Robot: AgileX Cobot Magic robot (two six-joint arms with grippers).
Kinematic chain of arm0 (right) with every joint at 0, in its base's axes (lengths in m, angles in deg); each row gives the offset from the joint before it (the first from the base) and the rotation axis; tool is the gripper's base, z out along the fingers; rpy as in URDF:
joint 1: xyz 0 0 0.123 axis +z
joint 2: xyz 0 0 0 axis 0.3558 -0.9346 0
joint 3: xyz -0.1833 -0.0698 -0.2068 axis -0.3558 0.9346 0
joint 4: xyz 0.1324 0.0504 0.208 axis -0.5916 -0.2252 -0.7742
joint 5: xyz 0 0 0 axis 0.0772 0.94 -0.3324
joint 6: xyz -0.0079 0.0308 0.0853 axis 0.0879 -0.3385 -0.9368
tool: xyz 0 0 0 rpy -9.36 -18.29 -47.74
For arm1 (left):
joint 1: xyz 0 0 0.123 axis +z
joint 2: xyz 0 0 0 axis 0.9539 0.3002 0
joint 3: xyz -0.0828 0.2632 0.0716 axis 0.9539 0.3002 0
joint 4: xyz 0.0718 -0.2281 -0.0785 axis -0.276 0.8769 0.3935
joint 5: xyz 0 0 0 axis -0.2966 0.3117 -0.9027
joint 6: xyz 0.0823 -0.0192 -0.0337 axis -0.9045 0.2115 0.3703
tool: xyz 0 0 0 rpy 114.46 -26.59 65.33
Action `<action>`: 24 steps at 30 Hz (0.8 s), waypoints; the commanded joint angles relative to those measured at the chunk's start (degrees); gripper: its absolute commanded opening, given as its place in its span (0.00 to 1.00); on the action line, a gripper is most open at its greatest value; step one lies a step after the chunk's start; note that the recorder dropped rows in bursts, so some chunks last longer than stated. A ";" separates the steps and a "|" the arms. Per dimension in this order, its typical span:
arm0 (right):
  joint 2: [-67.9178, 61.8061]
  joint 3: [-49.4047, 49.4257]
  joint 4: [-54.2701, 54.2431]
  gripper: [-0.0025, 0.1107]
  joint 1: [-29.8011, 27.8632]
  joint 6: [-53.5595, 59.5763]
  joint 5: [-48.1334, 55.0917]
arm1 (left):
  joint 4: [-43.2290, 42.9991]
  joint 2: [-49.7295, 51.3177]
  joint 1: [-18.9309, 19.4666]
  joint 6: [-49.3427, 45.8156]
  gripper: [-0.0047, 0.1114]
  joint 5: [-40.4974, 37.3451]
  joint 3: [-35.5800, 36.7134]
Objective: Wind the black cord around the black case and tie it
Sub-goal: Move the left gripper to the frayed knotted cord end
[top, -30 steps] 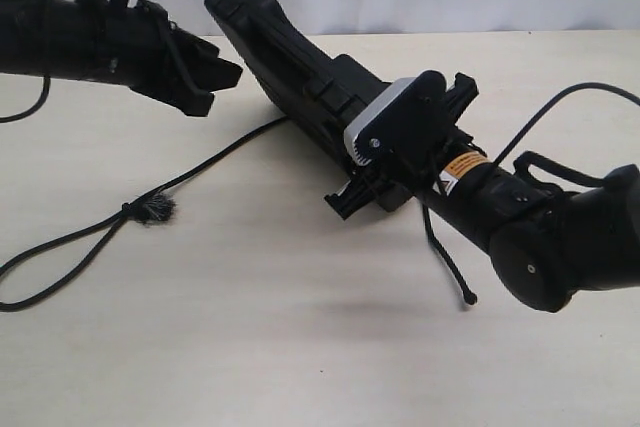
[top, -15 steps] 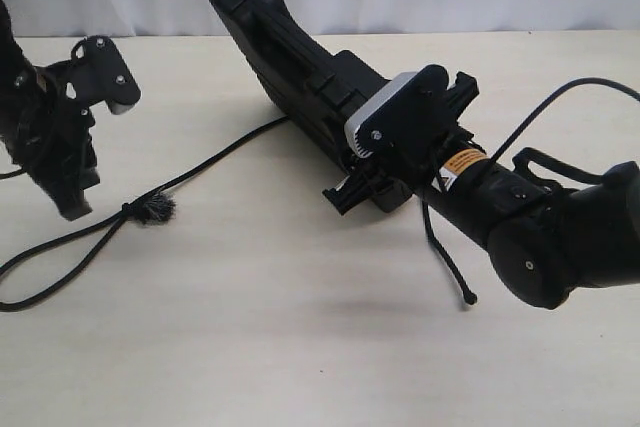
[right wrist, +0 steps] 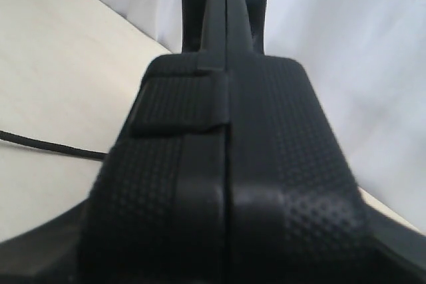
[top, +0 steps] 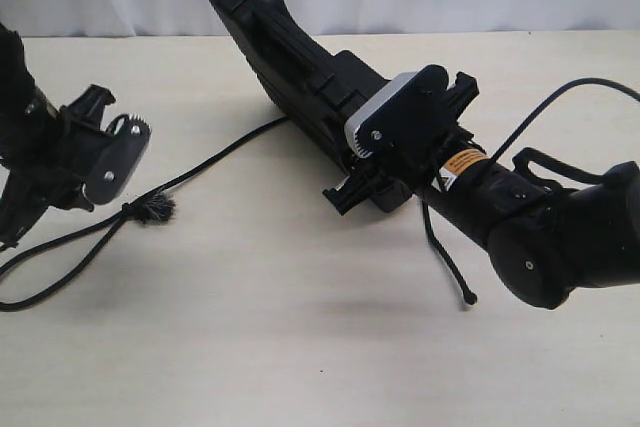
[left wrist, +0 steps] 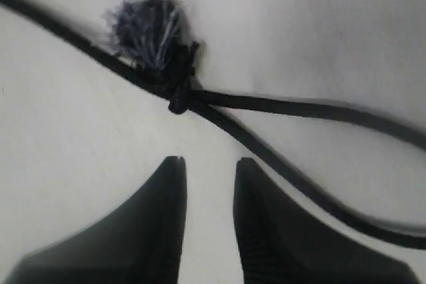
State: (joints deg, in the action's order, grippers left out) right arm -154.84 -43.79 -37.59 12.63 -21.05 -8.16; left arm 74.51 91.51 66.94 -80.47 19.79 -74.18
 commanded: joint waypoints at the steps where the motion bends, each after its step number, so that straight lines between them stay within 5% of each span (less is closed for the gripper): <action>1: 0.47 -0.78 0.55 0.06 -0.11 -0.29 -2.36 | 0.63 0.17 -0.48 -21.48 0.27 13.16 4.70; 6: 0.47 -0.78 0.55 0.06 -0.11 0.12 -2.34 | -2.00 3.56 -0.17 -27.13 0.27 30.11 7.34; 14: 0.47 -0.78 0.55 0.06 -0.11 0.12 -2.16 | -3.47 10.52 2.19 -27.13 0.27 31.42 7.34; 19: 0.47 -0.78 0.55 0.06 -0.11 0.12 -2.28 | -3.35 10.49 -3.47 -27.13 0.27 21.14 7.34; 24: 0.47 -0.78 0.55 0.06 -0.11 0.12 -2.28 | 9.27 10.49 -14.15 -27.13 0.27 25.13 7.34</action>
State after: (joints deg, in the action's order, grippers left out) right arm -154.84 -43.79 -37.59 12.63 -20.94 -8.16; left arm 76.44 101.04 56.72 -105.78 45.09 -67.27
